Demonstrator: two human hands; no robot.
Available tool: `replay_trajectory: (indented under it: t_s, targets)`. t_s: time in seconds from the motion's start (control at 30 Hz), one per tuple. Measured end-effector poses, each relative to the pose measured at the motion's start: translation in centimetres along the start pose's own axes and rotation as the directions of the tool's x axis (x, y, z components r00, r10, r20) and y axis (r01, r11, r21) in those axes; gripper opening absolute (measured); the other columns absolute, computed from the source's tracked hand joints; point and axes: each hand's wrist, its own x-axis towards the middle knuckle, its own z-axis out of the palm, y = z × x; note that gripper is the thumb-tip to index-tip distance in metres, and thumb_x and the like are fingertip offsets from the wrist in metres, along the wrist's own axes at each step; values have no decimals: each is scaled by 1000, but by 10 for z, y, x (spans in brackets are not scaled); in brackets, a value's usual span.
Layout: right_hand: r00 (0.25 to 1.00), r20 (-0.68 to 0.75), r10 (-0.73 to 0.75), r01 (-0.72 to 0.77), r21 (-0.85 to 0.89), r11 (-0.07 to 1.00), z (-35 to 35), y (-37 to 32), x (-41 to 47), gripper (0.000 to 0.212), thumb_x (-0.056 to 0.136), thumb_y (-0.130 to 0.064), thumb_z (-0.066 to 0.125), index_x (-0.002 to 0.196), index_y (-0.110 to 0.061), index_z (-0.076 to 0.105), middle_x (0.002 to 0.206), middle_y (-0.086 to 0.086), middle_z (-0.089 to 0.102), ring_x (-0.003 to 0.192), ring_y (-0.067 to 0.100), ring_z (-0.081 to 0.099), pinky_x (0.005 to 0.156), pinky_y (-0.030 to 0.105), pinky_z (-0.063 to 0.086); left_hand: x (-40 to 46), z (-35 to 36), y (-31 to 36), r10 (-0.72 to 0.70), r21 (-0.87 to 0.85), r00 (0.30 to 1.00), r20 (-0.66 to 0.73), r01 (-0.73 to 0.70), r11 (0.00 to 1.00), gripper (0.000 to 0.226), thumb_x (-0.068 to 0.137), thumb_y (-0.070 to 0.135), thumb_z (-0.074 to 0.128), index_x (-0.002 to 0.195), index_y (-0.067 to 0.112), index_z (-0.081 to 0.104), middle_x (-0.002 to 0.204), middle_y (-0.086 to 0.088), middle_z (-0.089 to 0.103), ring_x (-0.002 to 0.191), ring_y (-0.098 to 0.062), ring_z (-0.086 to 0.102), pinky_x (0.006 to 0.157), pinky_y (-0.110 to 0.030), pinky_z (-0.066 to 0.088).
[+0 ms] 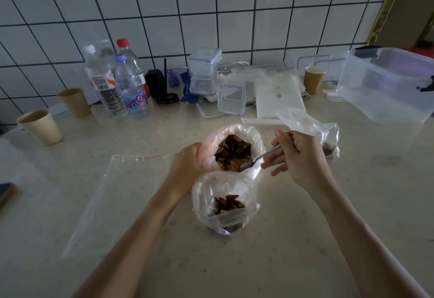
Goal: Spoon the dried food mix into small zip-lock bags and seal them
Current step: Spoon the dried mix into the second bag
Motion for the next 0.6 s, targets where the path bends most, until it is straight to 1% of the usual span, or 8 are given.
replay_trajectory:
  t_s: [0.07, 0.1, 0.17, 0.23, 0.3, 0.37, 0.47, 0.6]
  targets:
    - [1000, -17, 14, -14, 11, 1000, 6, 2, -2, 35, 110, -29, 48, 91, -4, 63, 70, 11, 77, 62, 29, 77, 45, 33, 59, -2, 0, 1, 28, -44, 1000, 2, -28, 999, 27, 77, 30, 88, 87, 18, 67, 77, 3, 69, 69, -19, 63, 57, -27, 52]
    - [1000, -17, 23, -22, 21, 1000, 8, 2, -2, 35, 110, -29, 47, 91, -4, 63, 71, 11, 77, 62, 28, 77, 45, 34, 59, -3, 0, 2, 32, -70, 999, 4, -31, 997, 29, 76, 30, 88, 95, 17, 69, 83, 0, 73, 78, -23, 68, 66, -36, 58]
    - [999, 18, 43, -43, 33, 999, 13, 2, -4, 34, 111, -28, 45, 94, -3, 62, 76, 11, 78, 66, 27, 77, 47, 35, 60, -4, 1, 2, 18, -118, 1000, -8, -19, 993, 35, 75, 27, 89, 104, 16, 71, 91, -2, 76, 88, -28, 71, 78, -45, 61]
    - [994, 83, 77, -81, 52, 995, 15, 0, -5, 31, 111, -24, 43, 99, -2, 60, 82, 14, 78, 70, 29, 77, 50, 38, 59, -3, 1, 1, 4, -171, 1000, -24, -8, 985, 37, 73, 25, 91, 104, 18, 71, 92, 0, 76, 88, -26, 72, 77, -44, 61]
    - [984, 143, 108, -122, 92, 988, 16, -2, -5, 29, 112, -19, 41, 102, 0, 60, 86, 17, 77, 73, 30, 76, 52, 37, 58, -4, 2, -2, -12, -247, 1000, -18, 8, 969, 41, 72, 27, 92, 108, 24, 71, 94, 5, 77, 86, -15, 74, 76, -38, 64]
    - [976, 159, 146, -168, 135, 976, 16, -2, -6, 29, 112, -15, 39, 105, 3, 61, 88, 20, 77, 72, 29, 75, 51, 34, 58, -5, 4, -4, -39, -328, 999, 1, 37, 944, 44, 73, 30, 92, 112, 27, 70, 97, 8, 78, 86, -9, 75, 78, -39, 65]
    - [966, 140, 215, -240, 195, 951, 16, -1, -7, 31, 112, -12, 38, 109, 6, 62, 91, 25, 76, 71, 29, 75, 52, 33, 59, -7, 5, -5, -70, -398, 997, 20, 72, 914, 44, 73, 31, 93, 111, 26, 71, 97, 6, 79, 87, -14, 76, 78, -43, 66]
    - [941, 166, 296, -334, 292, 896, 13, 3, -6, 31, 112, -14, 39, 114, 6, 63, 95, 25, 77, 80, 34, 77, 59, 35, 59, -9, 4, -5, -110, -497, 991, 74, 132, 857, 49, 74, 28, 93, 117, 20, 71, 101, 0, 80, 90, -20, 78, 77, -43, 66]
